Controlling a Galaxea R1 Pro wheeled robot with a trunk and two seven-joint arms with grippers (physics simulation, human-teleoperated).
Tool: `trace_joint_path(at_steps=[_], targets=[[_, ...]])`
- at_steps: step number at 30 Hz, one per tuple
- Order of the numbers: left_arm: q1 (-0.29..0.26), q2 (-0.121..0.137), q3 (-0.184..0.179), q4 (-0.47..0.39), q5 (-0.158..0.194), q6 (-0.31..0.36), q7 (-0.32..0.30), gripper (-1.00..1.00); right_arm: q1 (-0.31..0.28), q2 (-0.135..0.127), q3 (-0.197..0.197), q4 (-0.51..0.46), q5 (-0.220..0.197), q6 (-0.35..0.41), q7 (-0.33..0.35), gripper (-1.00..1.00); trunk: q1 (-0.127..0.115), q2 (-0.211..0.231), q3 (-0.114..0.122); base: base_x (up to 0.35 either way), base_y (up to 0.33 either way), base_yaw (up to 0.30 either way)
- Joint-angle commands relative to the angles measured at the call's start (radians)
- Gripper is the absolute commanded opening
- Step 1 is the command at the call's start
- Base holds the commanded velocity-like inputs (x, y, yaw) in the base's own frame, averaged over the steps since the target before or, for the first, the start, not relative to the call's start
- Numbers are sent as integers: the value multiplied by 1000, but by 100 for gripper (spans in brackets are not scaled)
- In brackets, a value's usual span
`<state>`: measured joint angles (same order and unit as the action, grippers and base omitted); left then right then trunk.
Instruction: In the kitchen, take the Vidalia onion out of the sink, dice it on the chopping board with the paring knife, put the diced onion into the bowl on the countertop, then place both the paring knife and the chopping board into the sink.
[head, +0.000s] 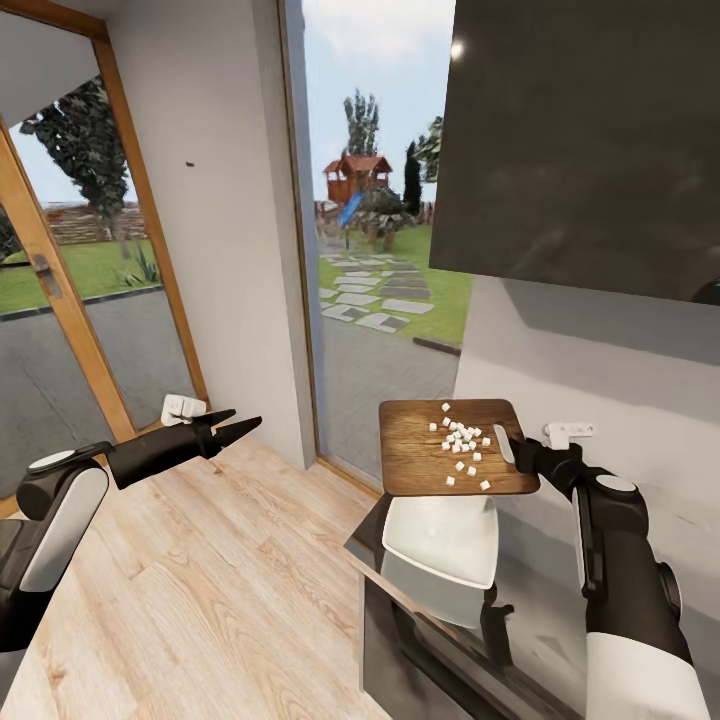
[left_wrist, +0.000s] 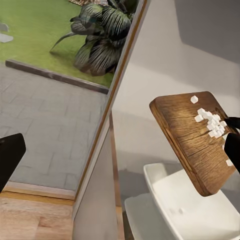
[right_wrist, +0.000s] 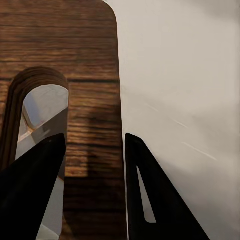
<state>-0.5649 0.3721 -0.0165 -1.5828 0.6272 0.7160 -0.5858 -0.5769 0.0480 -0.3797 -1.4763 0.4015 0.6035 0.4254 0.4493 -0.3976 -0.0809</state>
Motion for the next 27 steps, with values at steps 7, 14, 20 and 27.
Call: trace_joint_path(at_steps=[7, 14, 20, 27], targets=[[-1, 1, 0, 0, 6, 7, 1, 100, -1, 1, -4, -1, 10, 1, 10, -100, 1, -2, -2, 0, 0, 0], [-1, 1, 0, 0, 6, 7, 1, 100, -1, 1, -4, 0, 10, -3, 10, -100, 1, -2, -2, 0, 0, 0], [-1, 1, 0, 0, 6, 7, 1, 100, 11, 1, -4, 1, 10, -70, 10, -100, 1, -2, -2, 0, 0, 0], [-1, 1, 0, 0, 6, 7, 1, 100, 14, 1, -4, 1, 10, -75, 10, -100, 1, -2, -2, 0, 0, 0]])
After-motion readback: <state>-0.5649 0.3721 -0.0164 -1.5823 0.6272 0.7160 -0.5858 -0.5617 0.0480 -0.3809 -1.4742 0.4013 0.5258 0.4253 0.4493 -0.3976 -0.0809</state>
